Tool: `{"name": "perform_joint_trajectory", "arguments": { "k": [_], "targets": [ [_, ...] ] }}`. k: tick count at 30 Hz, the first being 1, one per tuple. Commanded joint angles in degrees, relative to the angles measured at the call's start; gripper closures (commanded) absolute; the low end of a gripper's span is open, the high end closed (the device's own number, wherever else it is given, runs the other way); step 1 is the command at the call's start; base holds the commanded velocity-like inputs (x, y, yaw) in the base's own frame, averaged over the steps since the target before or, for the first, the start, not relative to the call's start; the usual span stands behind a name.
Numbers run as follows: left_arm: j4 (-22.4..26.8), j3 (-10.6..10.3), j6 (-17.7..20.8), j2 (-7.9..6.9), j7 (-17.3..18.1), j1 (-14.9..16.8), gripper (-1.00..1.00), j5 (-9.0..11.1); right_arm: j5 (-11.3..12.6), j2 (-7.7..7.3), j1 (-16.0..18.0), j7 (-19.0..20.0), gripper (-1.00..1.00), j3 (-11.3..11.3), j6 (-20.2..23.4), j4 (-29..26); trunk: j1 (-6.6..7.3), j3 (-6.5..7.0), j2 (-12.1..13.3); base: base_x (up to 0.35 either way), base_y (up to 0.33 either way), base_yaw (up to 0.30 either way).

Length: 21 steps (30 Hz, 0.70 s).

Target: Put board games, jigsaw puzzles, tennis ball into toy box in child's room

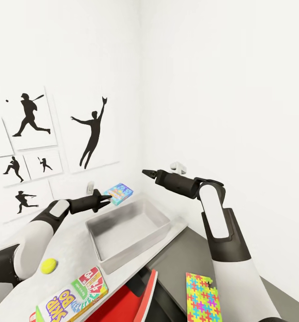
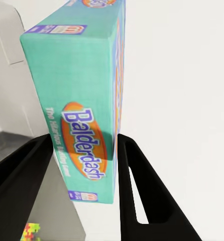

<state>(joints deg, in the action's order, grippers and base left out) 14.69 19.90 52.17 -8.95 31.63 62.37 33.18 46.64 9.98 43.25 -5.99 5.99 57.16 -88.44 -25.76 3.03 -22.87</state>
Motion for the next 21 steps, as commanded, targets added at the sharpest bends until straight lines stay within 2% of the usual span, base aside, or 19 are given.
{"name": "perform_joint_trajectory", "arguments": {
  "k": [1, 9, 21],
  "targets": [
    [-0.02, 0.40, 0.23, 0.29, 0.16, 0.03, 1.00, -0.33, 0.63, 0.02, 0.01, -0.60, -1.00, 0.03, 0.15, -0.05, -0.02, -0.03, -0.05, 0.000, 0.000, 0.000],
    [0.03, 0.35, -1.11, 2.44, 0.04, 0.09, 1.00, -0.62, 0.86, 0.02, 0.03, -0.62, -1.00, 0.09, 0.10, -0.34, -0.02, -0.03, -0.05, 0.000, 0.000, 0.000],
    [0.15, 0.37, -1.56, 2.79, -1.34, 0.12, 1.00, -0.83, 1.34, 0.02, -0.10, -0.51, -1.00, 0.01, -0.38, -0.21, -0.02, -0.07, -0.05, 0.000, 0.000, 0.000]
  ]
}}
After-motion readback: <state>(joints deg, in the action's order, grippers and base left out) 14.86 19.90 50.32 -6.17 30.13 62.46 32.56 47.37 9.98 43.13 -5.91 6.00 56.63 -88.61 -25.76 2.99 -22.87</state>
